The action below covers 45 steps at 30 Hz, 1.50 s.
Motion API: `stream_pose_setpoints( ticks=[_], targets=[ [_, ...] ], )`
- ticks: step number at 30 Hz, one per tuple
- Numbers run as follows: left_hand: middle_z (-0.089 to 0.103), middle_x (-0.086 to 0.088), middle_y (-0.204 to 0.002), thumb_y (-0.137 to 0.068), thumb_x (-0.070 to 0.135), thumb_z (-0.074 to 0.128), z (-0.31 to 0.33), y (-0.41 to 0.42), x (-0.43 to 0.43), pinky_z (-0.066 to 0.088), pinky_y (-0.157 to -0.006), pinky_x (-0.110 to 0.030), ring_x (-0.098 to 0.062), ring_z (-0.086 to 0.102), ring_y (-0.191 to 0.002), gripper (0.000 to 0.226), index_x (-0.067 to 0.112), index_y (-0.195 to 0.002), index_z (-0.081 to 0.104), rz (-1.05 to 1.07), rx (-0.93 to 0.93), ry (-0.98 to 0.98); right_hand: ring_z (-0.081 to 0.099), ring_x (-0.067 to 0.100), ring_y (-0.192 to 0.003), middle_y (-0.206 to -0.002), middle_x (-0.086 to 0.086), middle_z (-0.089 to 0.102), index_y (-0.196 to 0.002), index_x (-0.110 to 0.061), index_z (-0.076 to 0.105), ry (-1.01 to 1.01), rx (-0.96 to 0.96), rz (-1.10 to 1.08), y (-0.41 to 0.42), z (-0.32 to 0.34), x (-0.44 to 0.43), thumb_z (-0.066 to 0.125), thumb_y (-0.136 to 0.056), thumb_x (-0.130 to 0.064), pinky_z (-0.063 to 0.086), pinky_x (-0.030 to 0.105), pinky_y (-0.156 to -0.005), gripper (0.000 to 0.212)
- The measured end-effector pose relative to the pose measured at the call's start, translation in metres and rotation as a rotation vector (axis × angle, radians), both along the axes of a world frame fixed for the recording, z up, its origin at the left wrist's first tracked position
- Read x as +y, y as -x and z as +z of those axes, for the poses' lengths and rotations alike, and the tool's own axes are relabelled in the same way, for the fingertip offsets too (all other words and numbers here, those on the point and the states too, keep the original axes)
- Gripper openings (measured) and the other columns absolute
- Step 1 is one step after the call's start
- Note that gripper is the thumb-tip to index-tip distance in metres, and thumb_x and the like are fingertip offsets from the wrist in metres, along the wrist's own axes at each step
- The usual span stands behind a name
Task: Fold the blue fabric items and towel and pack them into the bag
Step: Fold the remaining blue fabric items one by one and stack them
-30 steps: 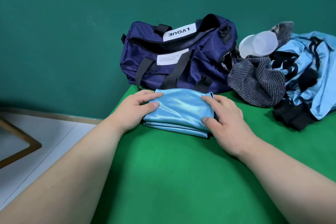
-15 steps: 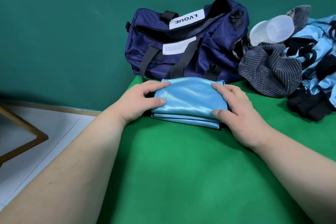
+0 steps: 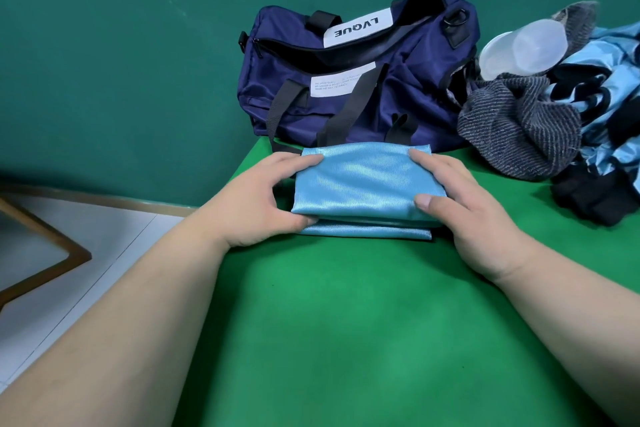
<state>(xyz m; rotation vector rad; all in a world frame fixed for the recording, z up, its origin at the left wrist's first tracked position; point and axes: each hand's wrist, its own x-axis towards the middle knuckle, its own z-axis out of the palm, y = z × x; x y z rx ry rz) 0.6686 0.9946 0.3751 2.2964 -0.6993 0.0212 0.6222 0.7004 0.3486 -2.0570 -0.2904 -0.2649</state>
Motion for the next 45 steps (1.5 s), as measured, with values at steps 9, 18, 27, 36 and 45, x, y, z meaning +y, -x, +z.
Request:
stream_pose_setpoints(
  ticks=[9,18,27,36,45],
  targets=[
    [0.042,0.026,-0.143,-0.062,0.054,0.077,0.0,-0.01,0.01,0.03,-0.115,-0.027,0.004,0.043,-0.132,0.087,0.054,-0.14,0.04,-0.05,0.11,0.02,0.033,0.009,-0.137,-0.139,-0.008,0.043,-0.146,-0.03,0.043,0.038,-0.037,-0.021,-0.001,-0.003,0.003,0.049,-0.072,-0.058,0.018,0.025,-0.119,0.079],
    [0.053,0.022,-0.137,-0.076,0.061,0.066,-0.003,-0.013,0.006,0.033,-0.116,-0.035,0.001,0.048,-0.129,0.066,0.05,-0.138,0.049,0.019,0.123,0.104,0.034,0.009,-0.136,-0.137,-0.009,0.044,-0.146,-0.029,0.044,0.057,-0.03,-0.038,0.0,-0.002,0.004,0.051,-0.072,-0.059,0.019,0.024,-0.118,0.081],
    [0.048,0.028,-0.137,-0.104,0.035,0.047,-0.003,-0.016,-0.001,0.023,-0.096,0.003,0.02,0.039,-0.121,0.04,0.051,-0.14,0.046,0.095,0.123,0.042,0.033,0.005,-0.138,-0.139,-0.014,0.043,-0.146,-0.032,0.044,0.016,-0.004,-0.057,-0.001,0.0,0.004,0.048,-0.071,-0.06,0.019,0.026,-0.119,0.08],
    [0.042,0.02,-0.141,-0.1,0.037,0.048,-0.004,-0.023,-0.002,0.02,-0.106,-0.018,0.002,0.032,-0.134,0.05,0.064,-0.139,0.032,0.056,0.125,-0.039,0.028,0.003,-0.141,-0.147,-0.014,0.038,-0.148,-0.035,0.04,0.049,0.012,-0.091,-0.001,0.001,0.004,0.054,-0.069,-0.051,0.017,0.026,-0.12,0.082],
    [0.046,0.013,-0.138,-0.101,0.026,0.05,0.002,-0.024,-0.005,0.02,-0.102,-0.017,0.002,0.031,-0.125,0.049,0.055,-0.139,0.041,0.087,0.158,-0.041,0.014,-0.002,-0.147,-0.16,-0.009,0.025,-0.142,-0.041,0.045,0.077,0.059,-0.115,-0.001,0.003,0.007,0.056,-0.068,-0.045,0.01,0.02,-0.117,0.075]
  ],
)
